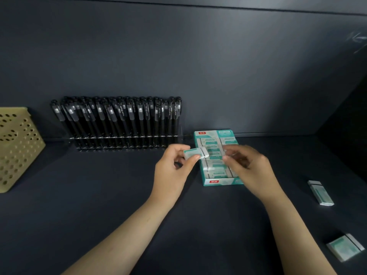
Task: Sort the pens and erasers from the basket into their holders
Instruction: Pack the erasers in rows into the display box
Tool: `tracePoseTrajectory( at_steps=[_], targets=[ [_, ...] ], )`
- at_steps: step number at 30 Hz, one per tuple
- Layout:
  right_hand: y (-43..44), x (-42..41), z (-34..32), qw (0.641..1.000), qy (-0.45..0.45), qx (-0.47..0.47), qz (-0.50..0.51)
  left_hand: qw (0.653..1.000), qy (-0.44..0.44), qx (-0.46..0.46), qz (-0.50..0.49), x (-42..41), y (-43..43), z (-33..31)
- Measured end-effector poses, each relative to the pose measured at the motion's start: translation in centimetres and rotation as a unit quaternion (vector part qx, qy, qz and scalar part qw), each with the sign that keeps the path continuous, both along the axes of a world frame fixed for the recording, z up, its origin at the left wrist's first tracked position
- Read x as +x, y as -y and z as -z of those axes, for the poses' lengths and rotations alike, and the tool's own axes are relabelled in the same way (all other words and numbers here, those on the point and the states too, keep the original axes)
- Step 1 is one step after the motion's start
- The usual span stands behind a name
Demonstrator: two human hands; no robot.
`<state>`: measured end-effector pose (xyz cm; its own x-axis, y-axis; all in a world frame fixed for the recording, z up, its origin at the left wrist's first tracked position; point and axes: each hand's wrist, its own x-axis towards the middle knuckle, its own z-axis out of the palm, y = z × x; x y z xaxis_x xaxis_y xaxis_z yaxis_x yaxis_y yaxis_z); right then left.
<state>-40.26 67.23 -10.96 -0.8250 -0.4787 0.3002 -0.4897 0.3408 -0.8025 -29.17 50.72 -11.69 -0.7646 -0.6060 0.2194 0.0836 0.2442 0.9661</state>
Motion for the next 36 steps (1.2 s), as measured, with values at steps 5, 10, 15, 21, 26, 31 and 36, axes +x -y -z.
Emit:
tracePoseTrajectory(
  at_steps=[5, 10, 15, 21, 26, 31, 36],
  targets=[
    [-0.2, 0.5, -0.8, 0.997, 0.037, -0.063, -0.011, 0.999, -0.008, -0.015, 0.048, 0.2, -0.8, -0.1],
    [0.0, 0.8, -1.1, 0.989, 0.087, -0.086, -0.087, 0.997, -0.014, -0.020, 0.069, 0.2, -1.7, -0.3],
    [0.2, 1.0, -1.4, 0.979, 0.118, -0.105, -0.125, 0.998, -0.019, -0.031, 0.054, -0.1, -1.7, -0.2],
    [0.1, 0.7, -1.9, 0.940, 0.177, -0.278, -0.083, 0.984, 0.033, -0.150, 0.088, -0.4, -1.6, 0.7],
    [-0.7, 0.0, -1.9, 0.893, 0.210, -0.395, 0.046, 0.928, 0.065, -0.350, 0.106, -0.5, -1.6, 1.6],
    [-1.8, -0.6, -0.8, 0.987, 0.003, -0.126, 0.100, 0.886, 0.095, -0.448, 0.078, -0.2, -1.7, 1.8],
    [-1.9, -0.5, 0.1, 0.989, -0.141, 0.054, 0.010, 0.872, 0.111, -0.470, 0.074, -0.1, -1.7, 1.7]
  ],
)
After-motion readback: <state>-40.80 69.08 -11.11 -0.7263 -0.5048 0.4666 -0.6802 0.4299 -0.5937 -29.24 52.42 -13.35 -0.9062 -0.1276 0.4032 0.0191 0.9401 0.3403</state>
